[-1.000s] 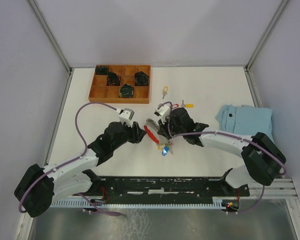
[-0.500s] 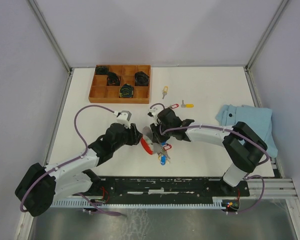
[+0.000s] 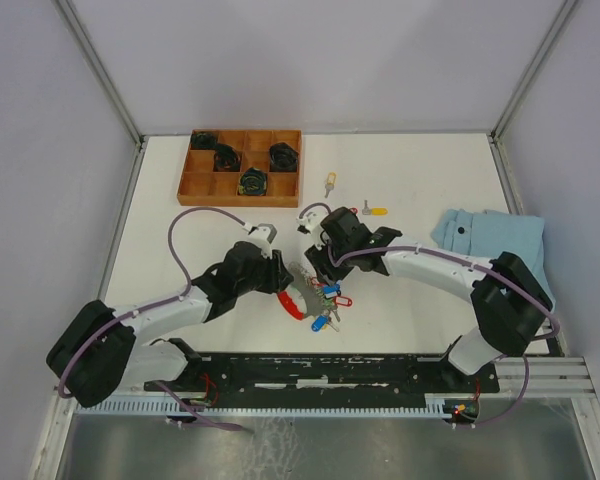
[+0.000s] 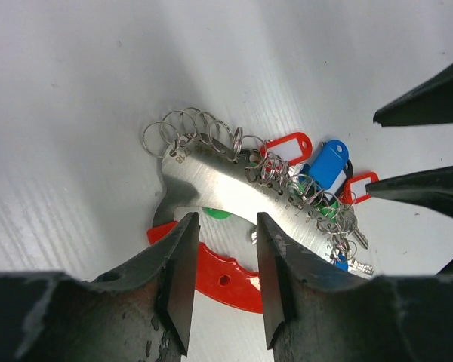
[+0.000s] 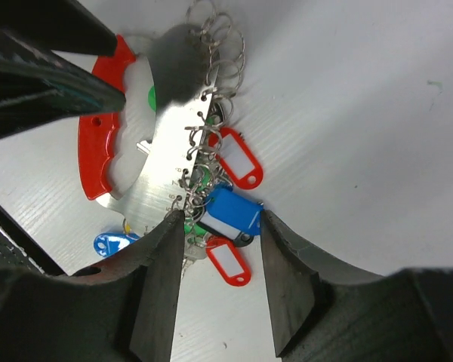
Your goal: Put the keys on the keyring
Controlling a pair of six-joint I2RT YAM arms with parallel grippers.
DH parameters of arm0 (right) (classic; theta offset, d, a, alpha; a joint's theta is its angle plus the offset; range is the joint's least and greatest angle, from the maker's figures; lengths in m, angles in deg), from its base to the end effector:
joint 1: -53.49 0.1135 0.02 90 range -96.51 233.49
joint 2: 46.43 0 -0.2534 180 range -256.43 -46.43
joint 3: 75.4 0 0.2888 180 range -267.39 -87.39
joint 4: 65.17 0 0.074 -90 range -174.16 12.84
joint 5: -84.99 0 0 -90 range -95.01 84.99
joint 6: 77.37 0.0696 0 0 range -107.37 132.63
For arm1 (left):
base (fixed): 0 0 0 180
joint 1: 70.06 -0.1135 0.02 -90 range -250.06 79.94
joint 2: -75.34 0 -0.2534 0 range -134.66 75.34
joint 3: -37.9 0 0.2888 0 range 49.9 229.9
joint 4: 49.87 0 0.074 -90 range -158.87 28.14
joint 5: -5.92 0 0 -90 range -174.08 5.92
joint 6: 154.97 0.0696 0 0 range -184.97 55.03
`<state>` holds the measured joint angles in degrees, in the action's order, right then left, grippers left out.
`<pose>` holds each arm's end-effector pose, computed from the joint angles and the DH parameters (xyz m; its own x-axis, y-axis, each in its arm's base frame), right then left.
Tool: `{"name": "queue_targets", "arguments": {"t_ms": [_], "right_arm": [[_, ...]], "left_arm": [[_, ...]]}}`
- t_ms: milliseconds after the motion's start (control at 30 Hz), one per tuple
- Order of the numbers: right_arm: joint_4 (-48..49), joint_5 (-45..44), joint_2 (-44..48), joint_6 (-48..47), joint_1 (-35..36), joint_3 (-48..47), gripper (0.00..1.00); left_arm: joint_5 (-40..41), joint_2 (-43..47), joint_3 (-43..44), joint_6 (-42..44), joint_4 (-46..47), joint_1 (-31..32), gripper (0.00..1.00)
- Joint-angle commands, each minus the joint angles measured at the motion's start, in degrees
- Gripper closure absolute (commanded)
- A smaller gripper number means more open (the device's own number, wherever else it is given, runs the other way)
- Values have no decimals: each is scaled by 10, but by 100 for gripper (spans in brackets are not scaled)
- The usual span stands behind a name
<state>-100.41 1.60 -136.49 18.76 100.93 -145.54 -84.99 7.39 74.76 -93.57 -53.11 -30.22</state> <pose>0.2468 0.2806 0.1510 -0.6348 -0.5345 -0.5579 -0.7124 0.6844 0.1549 0.2226 -0.1871 0.1183 -0.6916 -0.0463 -0.7208 0.3640 0.8396 -0.4032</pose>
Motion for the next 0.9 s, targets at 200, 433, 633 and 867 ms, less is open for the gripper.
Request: {"name": "queue_targets", "arguments": {"t_ms": [200, 433, 633, 867], "right_arm": [[0, 79, -52, -119, -33, -78, 50], [36, 96, -51, -98, -59, -65, 51], [66, 81, -40, -81, -69, -37, 51], [76, 81, -34, -77, -73, -27, 51]], "left_arm": [[-61, -54, -2, 4, 94, -2, 61], [-100, -84, 12, 31, 148, -2, 60], [-41, -122, 47, 55, 118, -3, 60], [-33, -165, 84, 72, 94, -3, 62]]}}
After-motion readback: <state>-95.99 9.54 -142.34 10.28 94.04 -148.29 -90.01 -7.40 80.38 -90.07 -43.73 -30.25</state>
